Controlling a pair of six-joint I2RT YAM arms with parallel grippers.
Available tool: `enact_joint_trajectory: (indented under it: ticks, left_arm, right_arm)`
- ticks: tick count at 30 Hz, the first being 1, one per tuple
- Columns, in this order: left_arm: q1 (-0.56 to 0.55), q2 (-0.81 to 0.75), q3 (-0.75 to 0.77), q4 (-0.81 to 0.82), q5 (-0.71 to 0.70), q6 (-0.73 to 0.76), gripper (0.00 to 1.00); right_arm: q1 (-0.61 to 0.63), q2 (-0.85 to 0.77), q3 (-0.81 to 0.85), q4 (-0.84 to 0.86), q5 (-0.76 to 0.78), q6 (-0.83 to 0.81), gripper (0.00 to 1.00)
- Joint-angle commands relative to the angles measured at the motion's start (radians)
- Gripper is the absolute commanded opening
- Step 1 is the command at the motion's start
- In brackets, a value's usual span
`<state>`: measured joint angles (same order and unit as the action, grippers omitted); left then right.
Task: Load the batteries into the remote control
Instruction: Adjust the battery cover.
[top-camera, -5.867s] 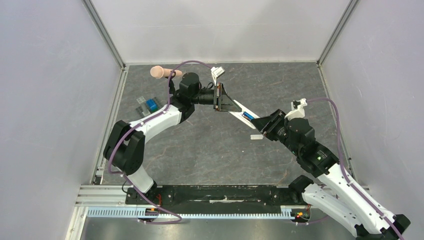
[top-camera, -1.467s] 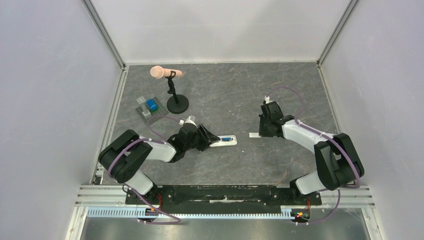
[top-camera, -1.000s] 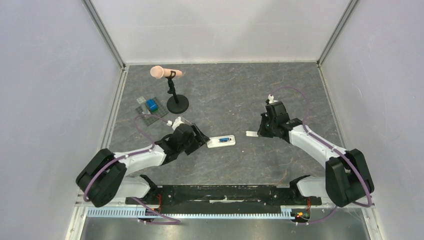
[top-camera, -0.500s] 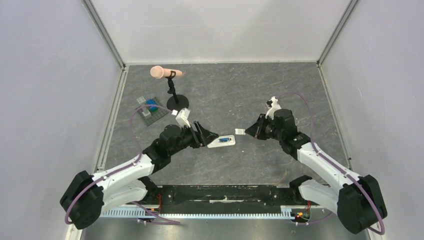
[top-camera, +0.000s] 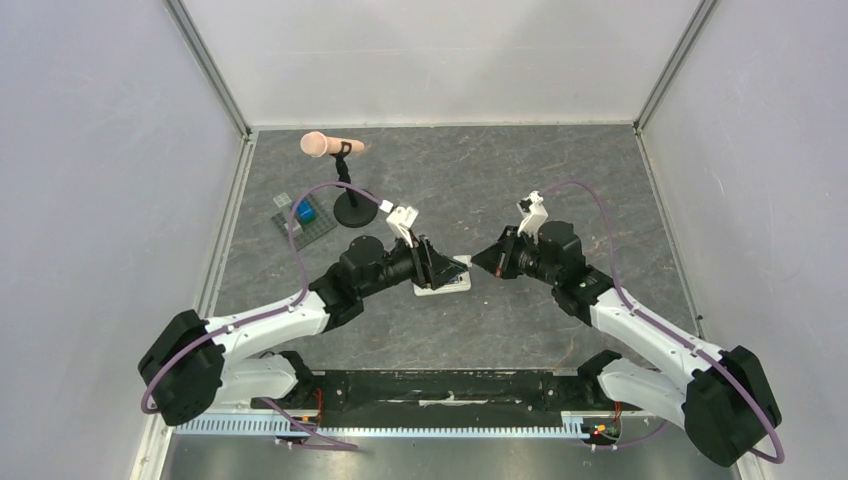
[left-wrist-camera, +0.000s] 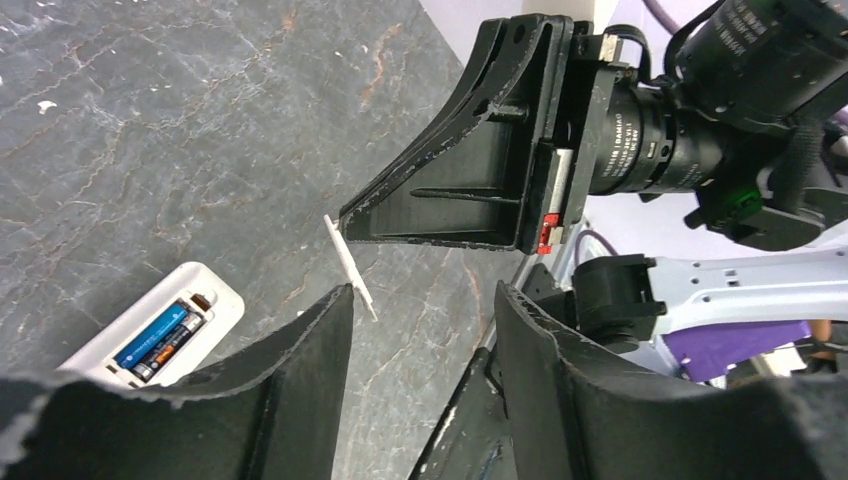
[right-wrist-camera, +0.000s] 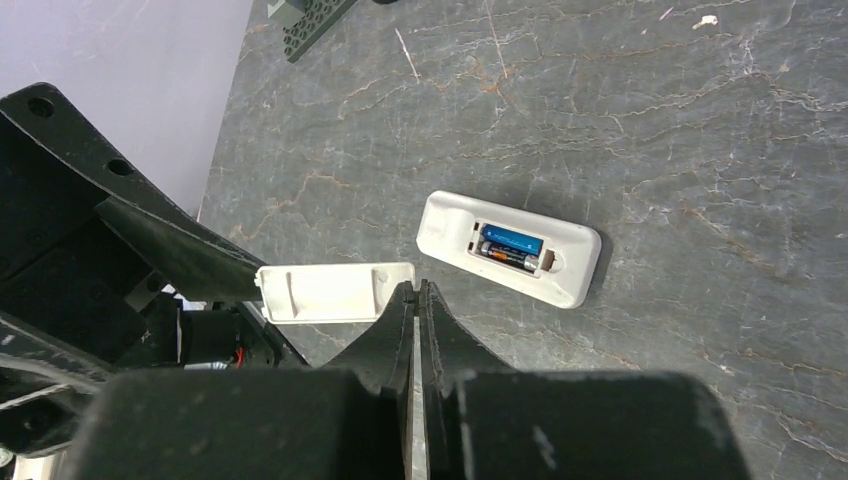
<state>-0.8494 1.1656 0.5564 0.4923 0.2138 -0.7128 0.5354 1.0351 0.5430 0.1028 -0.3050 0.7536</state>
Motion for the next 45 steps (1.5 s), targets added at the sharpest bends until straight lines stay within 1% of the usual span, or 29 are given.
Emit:
enact_joint_trajectory:
  ticks: [1,3,5,11,14,16,21,24,27,28,29,30,31,32,34,35,36,37,39,42,45]
  left_arm:
    - [-0.014,0.024,0.075,-0.071,-0.061,0.131,0.58]
    - [-0.014,0.031,0.089,-0.098,-0.070,0.148,0.52]
    - [-0.014,0.039,0.105,-0.125,-0.086,0.158,0.48]
    - [-0.014,0.067,0.129,-0.155,-0.112,0.160,0.46]
    - [-0.014,0.078,0.132,-0.147,-0.115,0.150,0.36]
    - [-0.014,0.086,0.141,-0.143,-0.113,0.150,0.32]
    - [-0.014,0.100,0.149,-0.135,-0.107,0.154,0.31]
    - [-0.014,0.099,0.145,-0.125,-0.103,0.154,0.33]
    - [-0.014,0.104,0.146,-0.124,-0.098,0.153,0.32]
    - [-0.014,0.107,0.147,-0.125,-0.094,0.154,0.30]
    - [-0.014,0.110,0.148,-0.123,-0.088,0.154,0.22]
    - [-0.014,0.113,0.148,-0.123,-0.083,0.158,0.10]
    - [-0.014,0.115,0.150,-0.123,-0.074,0.169,0.03]
    - [-0.014,0.118,0.153,-0.125,-0.069,0.186,0.02]
    - [-0.014,0.115,0.158,-0.132,-0.045,0.240,0.02]
    - [-0.014,0.109,0.163,-0.143,-0.027,0.288,0.02]
    - [-0.014,0.105,0.169,-0.156,-0.008,0.334,0.02]
    - [-0.014,0.097,0.175,-0.174,0.013,0.399,0.02]
    - [-0.015,0.073,0.166,-0.181,0.061,0.537,0.02]
    - [-0.015,0.020,0.138,-0.168,0.062,0.726,0.02]
    - [-0.016,-0.032,0.110,-0.135,0.058,0.933,0.02]
  right_arm:
    - [0.014,0.009,0.060,0.046,0.026,0.012,0.00]
    - [0.015,0.016,0.072,0.040,0.028,0.010,0.00]
    - [0.016,0.019,0.080,0.035,0.032,0.003,0.00]
    - [0.018,0.025,0.095,0.018,0.028,-0.008,0.00]
    - [0.019,0.025,0.094,0.011,0.027,-0.013,0.00]
    - [0.019,0.024,0.095,0.006,0.026,-0.013,0.00]
    - [0.020,0.021,0.094,-0.012,0.014,-0.020,0.00]
    - [0.020,0.012,0.092,-0.024,0.019,-0.030,0.00]
    - [0.020,0.009,0.091,-0.029,0.017,-0.035,0.00]
    - [0.020,0.008,0.092,-0.030,0.016,-0.036,0.00]
    - [0.020,0.008,0.092,-0.030,0.014,-0.037,0.00]
    - [0.020,0.009,0.095,-0.033,0.013,-0.036,0.00]
    - [0.020,0.008,0.099,-0.037,0.008,-0.035,0.00]
    - [0.019,0.008,0.106,-0.046,-0.006,-0.037,0.04]
    - [0.019,-0.005,0.131,-0.076,-0.019,-0.038,0.26]
    - [0.020,-0.012,0.162,-0.113,-0.019,-0.048,0.33]
    - [0.018,-0.015,0.202,-0.197,-0.003,-0.066,0.41]
    - [0.017,-0.011,0.260,-0.287,0.023,-0.081,0.46]
    - [-0.001,0.005,0.369,-0.453,0.047,-0.099,0.51]
    - [-0.047,0.031,0.478,-0.622,0.034,-0.065,0.55]
    - [-0.094,0.044,0.492,-0.656,-0.073,0.035,0.56]
